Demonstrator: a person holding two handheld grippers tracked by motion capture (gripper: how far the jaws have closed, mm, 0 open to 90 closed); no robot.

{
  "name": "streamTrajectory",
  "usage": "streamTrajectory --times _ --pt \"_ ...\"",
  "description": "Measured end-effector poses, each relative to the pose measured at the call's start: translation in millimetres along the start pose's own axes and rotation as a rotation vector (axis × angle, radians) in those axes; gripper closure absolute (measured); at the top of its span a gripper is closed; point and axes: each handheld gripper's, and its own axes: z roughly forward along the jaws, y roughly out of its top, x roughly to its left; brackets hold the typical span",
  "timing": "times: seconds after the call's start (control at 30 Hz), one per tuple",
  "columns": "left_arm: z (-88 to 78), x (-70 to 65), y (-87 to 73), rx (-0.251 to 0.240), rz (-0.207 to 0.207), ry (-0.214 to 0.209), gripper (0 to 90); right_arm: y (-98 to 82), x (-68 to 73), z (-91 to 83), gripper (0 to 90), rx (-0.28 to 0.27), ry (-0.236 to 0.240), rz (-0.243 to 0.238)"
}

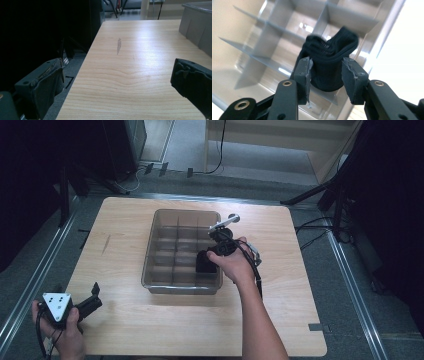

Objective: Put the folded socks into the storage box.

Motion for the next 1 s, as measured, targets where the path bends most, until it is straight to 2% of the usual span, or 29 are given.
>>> streamTrajectory --times 0.1,0.17,0.33,0.37,0.4,0.47,0.5,0.53,0.57,0.67,0.73,0.77,0.83,0.9,0.97,1.0 --pt "-0.1 -0.1 0.1 0.002 0.001 0.001 0.0 1.4 -2.6 -6.6 58.4 -0.024 0.01 0.01" --pt "-0.1 -0.2 0.1 0.002 0.003 0.001 0.0 1.9 -8.1 -18.2 56.9 -0.051 0.004 0.025" --pt "0.0 0.0 0.0 0.0 0.001 0.0 0.0 -0.4 -20.0 -29.1 50.6 -0.084 -0.019 0.045" --pt "-0.1 -0.1 0.0 0.001 0.001 0.0 0.0 -1.4 -23.8 -31.8 47.9 -0.093 -0.023 0.054" --pt "-0.1 -0.2 0.1 0.002 0.002 0.001 0.0 -4.0 -33.3 -37.7 41.4 -0.124 -0.04 0.06" --pt "-0.1 -0.2 0.1 0.002 0.003 0.001 0.0 -6.3 -40.7 -42.2 35.6 -0.138 -0.049 0.072" --pt "-0.1 -0.2 0.1 0.002 0.003 0.001 0.0 -6.3 -40.7 -42.2 35.6 -0.138 -0.049 0.072" --pt "-0.1 -0.4 0.1 0.002 0.004 0.001 0.0 -9.6 -50.4 -47.5 28.1 -0.151 -0.06 0.083" --pt "-0.1 -0.4 0.1 0.002 0.004 0.001 0.0 -11.0 -53.5 -49.1 25.1 -0.153 -0.069 0.088" --pt "-0.1 -0.4 0.1 0.002 0.005 0.001 0.0 -17.5 -66.3 -55.2 14.8 -0.167 -0.12 0.103" --pt "-0.1 -0.6 0.1 0.002 0.006 0.001 0.0 -19.7 -70.5 -57.2 12.4 -0.171 -0.132 0.116" --pt "-0.2 -0.5 0.1 0.002 0.005 0.001 0.0 -25.6 -80.2 -62.5 11.5 -0.175 -0.152 0.136" --pt "-0.2 -0.4 0.1 0.002 0.005 0.0 0.0 -27.6 -83.1 -64.2 9.1 -0.175 -0.15 0.142" --pt "-0.1 -0.5 0.1 0.002 0.006 0.0 0.0 -33.2 -91.3 -68.5 0.0 -0.171 -0.155 0.156" --pt "0.0 -0.6 0.1 0.002 0.007 0.001 0.0 -38.6 -98.5 -72.3 0.0 -0.169 -0.164 0.165" --pt "0.0 -0.6 0.1 0.001 0.008 0.001 0.0 -44.8 -103.8 -75.7 0.0 -0.172 -0.187 0.163"
